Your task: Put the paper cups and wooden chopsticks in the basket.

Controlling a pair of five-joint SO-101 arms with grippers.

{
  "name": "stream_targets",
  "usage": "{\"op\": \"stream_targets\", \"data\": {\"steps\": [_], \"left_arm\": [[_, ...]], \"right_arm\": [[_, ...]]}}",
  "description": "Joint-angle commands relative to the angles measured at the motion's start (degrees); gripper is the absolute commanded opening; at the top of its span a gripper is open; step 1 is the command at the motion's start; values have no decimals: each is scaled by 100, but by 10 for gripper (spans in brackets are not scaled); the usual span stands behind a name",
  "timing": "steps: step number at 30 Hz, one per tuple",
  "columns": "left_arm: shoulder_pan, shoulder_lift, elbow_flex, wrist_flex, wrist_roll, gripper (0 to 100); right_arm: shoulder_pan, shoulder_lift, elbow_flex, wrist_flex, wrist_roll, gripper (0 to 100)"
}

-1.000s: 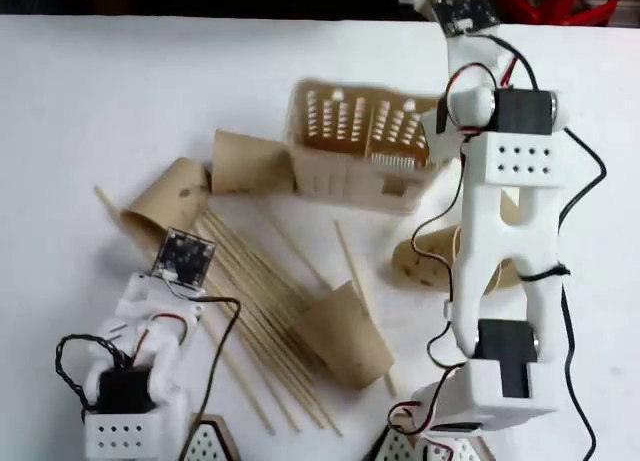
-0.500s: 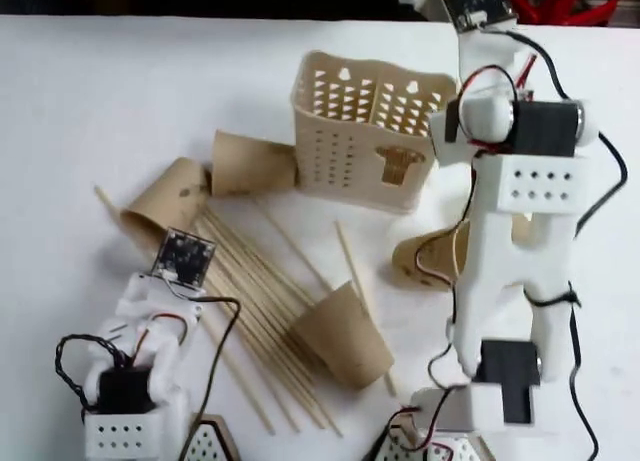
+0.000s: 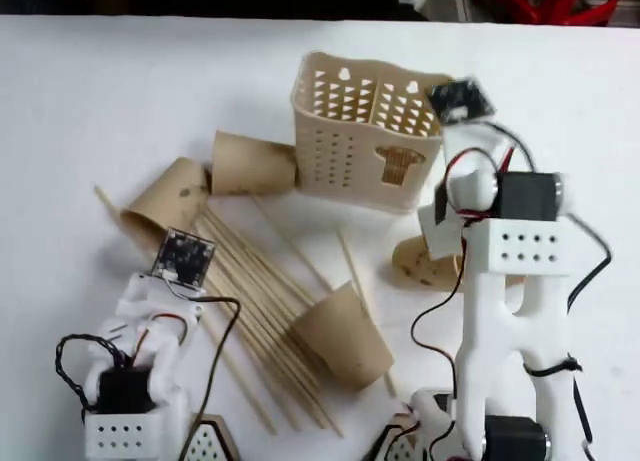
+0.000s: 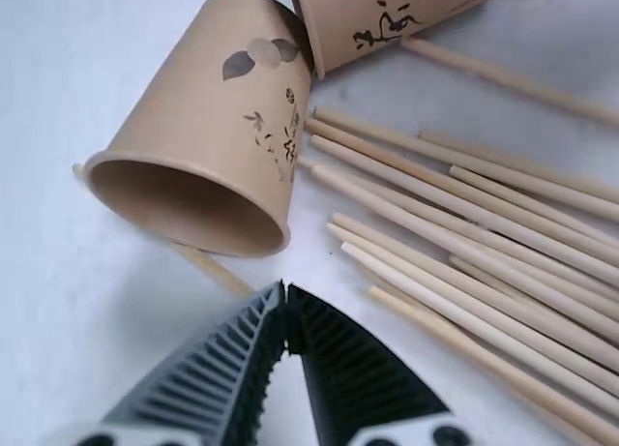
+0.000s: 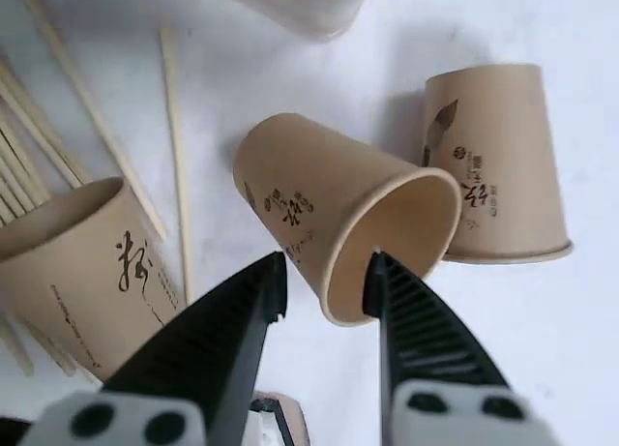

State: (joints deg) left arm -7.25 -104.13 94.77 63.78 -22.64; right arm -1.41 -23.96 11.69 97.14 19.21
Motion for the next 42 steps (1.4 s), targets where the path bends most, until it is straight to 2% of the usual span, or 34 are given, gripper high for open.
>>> {"op": "stream_targets", "data": {"steps": [1,11,15,18,20,29,35,42], "left_arm": [[-22,-31,-62,-141,-62,24],[-22,-31,-62,-141,-62,24],[-22,-31,-62,-141,-62,24],[-22,-31,-62,-141,-62,24],[-22,-31,-62,-141,-62,24],[-22,-31,-62,-141,-62,24],[-22,-31,-62,-141,-62,24],[-22,-31,-62,-141,-62,24]], "right_arm": [[31,-198,589,-470,-18,142],[31,13,1644,-1446,-18,136],[57,136,1600,-1464,-18,21],[57,-66,1415,-1349,-9,21],[48,-268,1240,-1165,-9,20],[-31,-1007,-334,40,862,20],[-48,-1007,-1538,57,1310,19],[-593,-998,-2734,4,1407,19]]}}
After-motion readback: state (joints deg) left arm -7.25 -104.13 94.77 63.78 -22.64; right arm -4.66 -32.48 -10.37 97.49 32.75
